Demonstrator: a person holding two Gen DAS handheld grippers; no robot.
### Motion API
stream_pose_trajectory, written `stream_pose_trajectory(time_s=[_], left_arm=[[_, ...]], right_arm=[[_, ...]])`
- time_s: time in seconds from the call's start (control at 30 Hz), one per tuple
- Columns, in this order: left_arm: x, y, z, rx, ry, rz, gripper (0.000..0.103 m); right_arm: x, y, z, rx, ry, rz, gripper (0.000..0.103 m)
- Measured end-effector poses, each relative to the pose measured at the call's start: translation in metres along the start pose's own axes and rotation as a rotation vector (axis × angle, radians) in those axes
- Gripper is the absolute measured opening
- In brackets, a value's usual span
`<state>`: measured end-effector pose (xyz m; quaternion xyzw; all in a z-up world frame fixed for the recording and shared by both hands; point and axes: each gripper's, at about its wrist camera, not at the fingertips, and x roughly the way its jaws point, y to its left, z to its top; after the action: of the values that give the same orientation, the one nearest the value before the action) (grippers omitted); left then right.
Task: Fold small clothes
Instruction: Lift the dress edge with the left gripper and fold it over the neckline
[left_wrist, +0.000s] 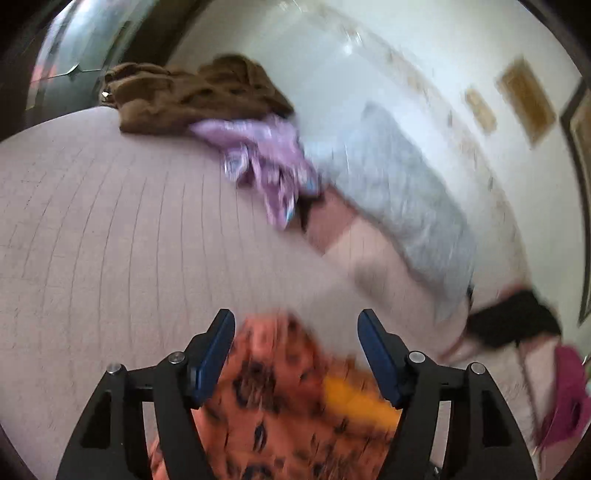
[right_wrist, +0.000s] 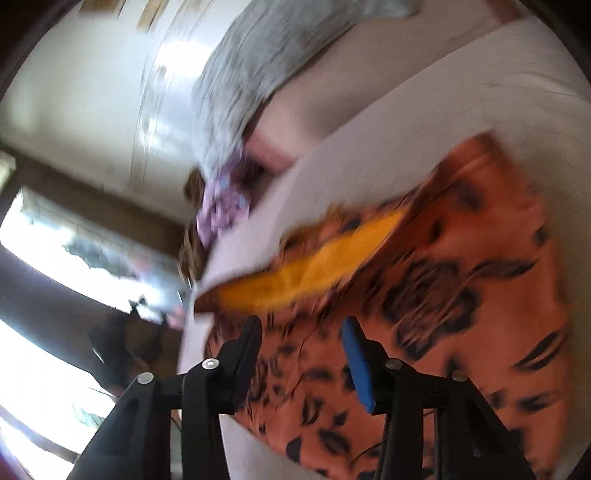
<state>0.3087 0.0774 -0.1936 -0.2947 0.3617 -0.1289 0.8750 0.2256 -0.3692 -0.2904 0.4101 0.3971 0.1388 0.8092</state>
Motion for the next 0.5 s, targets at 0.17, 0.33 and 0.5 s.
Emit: stream_pose_trajectory(time_s=[0.17,0.33,0.5], left_arm=[[0.02,-0.009,-0.06,0.127,0.117,0.146,0.07],[0.048,-0.003,-0.079,0.243,0.194,0.298,0.07],[0.059,0.002,-0.073,0.327,0.179,0.36,0.07]], right_arm=[[0.05,0.045,-0.029,-0.171,0.133,-0.08,0.044],[0.078,0.045,-0.034,-0.209,0.143,-0.158,0.044],[0.117,0.05,0.0,-0.199,0.147,-0.256,0.045]])
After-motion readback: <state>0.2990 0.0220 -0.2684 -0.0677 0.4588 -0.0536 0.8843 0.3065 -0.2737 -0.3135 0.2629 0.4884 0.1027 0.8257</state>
